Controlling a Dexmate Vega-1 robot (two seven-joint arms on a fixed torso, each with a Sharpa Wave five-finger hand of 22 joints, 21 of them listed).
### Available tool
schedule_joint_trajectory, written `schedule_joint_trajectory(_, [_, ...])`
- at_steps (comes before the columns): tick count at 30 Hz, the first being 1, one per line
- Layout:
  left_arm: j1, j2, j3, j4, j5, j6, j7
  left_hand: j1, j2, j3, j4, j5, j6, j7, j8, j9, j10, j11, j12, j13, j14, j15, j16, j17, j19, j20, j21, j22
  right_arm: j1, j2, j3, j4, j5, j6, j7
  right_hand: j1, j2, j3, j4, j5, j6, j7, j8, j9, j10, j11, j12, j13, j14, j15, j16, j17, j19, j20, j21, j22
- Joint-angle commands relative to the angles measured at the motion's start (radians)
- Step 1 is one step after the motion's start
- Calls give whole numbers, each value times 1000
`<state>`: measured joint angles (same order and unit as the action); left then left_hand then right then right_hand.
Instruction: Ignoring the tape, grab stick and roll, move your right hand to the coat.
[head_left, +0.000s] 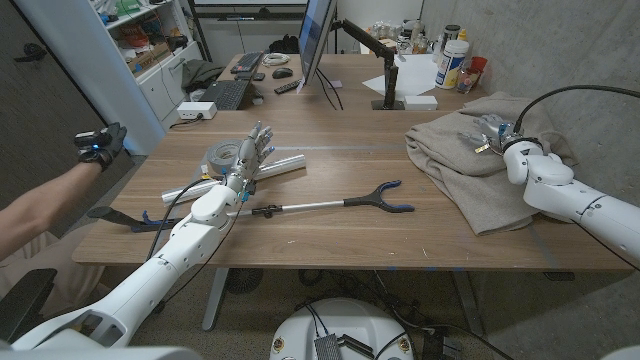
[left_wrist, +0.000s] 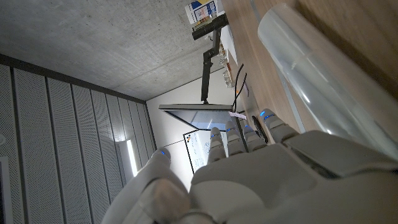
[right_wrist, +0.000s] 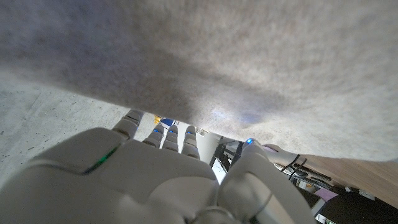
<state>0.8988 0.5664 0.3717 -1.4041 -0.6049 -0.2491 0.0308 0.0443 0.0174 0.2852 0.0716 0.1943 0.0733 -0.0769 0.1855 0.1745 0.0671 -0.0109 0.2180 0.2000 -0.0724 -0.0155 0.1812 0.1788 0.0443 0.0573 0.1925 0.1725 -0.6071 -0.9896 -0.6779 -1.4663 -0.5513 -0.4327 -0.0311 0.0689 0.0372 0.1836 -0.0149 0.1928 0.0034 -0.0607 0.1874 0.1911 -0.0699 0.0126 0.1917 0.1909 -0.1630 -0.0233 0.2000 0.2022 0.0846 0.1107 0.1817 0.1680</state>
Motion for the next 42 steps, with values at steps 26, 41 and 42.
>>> schedule_joint_trajectory(26, [2, 1, 0, -2, 1, 0, 1, 11, 1, 0, -8, 3, 6, -1, 4, 6, 8, 0, 6, 3, 0, -2, 4, 2, -5, -1, 0, 3, -9, -2, -3, 6, 10, -13, -8, 3, -6, -1, -1, 3, -1, 3, 6, 2, -6, -2, 4, 3, -7, 1, -1, 1, -10, 1, 0, 1])
schedule_joint_trajectory(41, [4, 1, -2, -2, 0, -4, 1, 10, 1, -1, -8, 3, 4, 0, 3, 6, 8, -1, 6, 3, -1, -2, 4, 2, -5, -3, 0, 3, -11, -8, -1, -4, 11, -15, -4, 4, -5, 0, -2, 3, -2, 3, 7, 2, -4, -2, 6, 3, -6, 0, 0, 0, -12, 1, 1, 1])
schedule_joint_trajectory(42, [5, 1, -2, -3, 0, -5, 0, 10, 1, -1, -8, 3, 5, 0, 3, 6, 8, -1, 6, 3, -1, -1, 4, 2, -5, -3, 1, 3, -12, -10, -2, -7, 10, -14, -2, 4, -5, 0, -2, 3, -1, 3, 7, 2, -4, -2, 6, 3, -6, 0, 0, 0, -12, 1, 1, 1])
